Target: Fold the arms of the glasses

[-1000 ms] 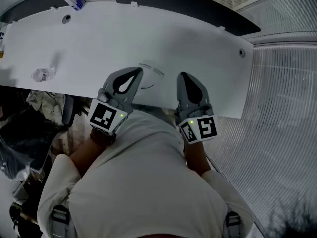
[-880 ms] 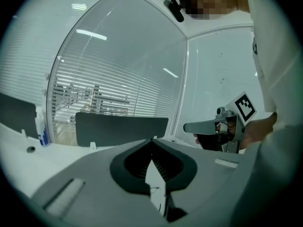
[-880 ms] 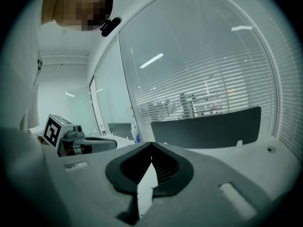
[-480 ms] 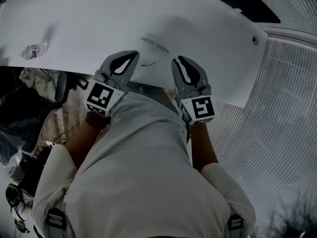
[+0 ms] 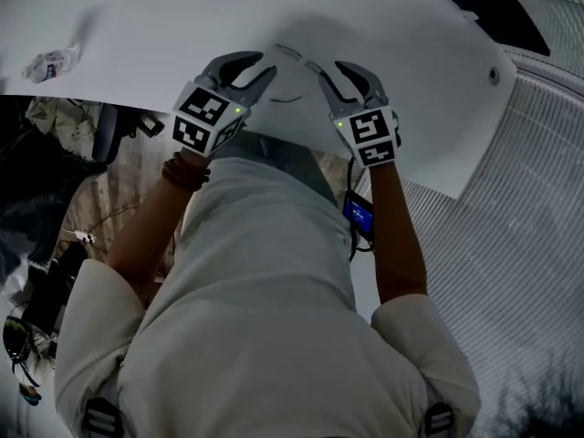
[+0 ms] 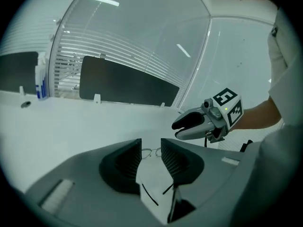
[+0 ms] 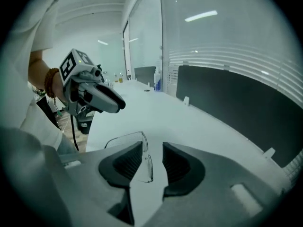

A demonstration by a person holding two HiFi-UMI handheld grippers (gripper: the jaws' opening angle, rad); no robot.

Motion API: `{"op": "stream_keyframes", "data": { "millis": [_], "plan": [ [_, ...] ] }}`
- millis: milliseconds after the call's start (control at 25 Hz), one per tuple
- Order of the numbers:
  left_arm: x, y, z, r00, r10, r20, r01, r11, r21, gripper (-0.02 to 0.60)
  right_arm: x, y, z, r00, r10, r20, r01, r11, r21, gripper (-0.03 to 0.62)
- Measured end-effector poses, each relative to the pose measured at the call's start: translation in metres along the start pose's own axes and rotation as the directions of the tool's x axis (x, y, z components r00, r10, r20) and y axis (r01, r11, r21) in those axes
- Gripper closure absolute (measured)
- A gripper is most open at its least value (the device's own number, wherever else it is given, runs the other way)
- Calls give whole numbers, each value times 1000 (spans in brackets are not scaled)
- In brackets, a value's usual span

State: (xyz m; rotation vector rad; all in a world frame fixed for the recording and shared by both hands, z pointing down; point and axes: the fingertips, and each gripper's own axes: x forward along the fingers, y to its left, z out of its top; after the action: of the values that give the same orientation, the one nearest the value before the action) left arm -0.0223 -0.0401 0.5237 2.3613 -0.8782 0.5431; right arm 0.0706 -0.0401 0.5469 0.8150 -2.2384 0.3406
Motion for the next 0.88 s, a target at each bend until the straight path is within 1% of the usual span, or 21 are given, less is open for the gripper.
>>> {"op": "stream_keyframes", "data": {
  "millis": [200, 440, 560, 720, 760, 880],
  "plan": [
    [16, 15, -27, 999, -3, -44, 2, 999, -32, 443, 38, 7, -29, 991, 83, -103, -88, 995, -49, 468],
    [24, 25, -55, 997, 2, -77, -8, 997, -77, 434, 64, 4, -54, 974, 107, -202, -130, 986, -103, 467],
    [28, 27, -62, 996, -1, -91, -5, 998, -69, 434, 70, 5, -63, 963, 111, -246, -149, 979, -140, 467],
    [36, 27, -64, 995, -12, -104, 8, 999, -42, 436, 75, 9, -68, 956, 117, -268, -163, 974, -155, 468],
    [37, 28, -63, 994, -13, -105, 9, 999, -35, 436, 76, 8, -69, 956, 114, -270, -161, 975, -155, 480],
    [40, 28, -59, 995, -18, -97, 15, 999, -29, 436, 77, 6, -68, 956, 103, -274, -149, 977, -152, 565]
  ]
}}
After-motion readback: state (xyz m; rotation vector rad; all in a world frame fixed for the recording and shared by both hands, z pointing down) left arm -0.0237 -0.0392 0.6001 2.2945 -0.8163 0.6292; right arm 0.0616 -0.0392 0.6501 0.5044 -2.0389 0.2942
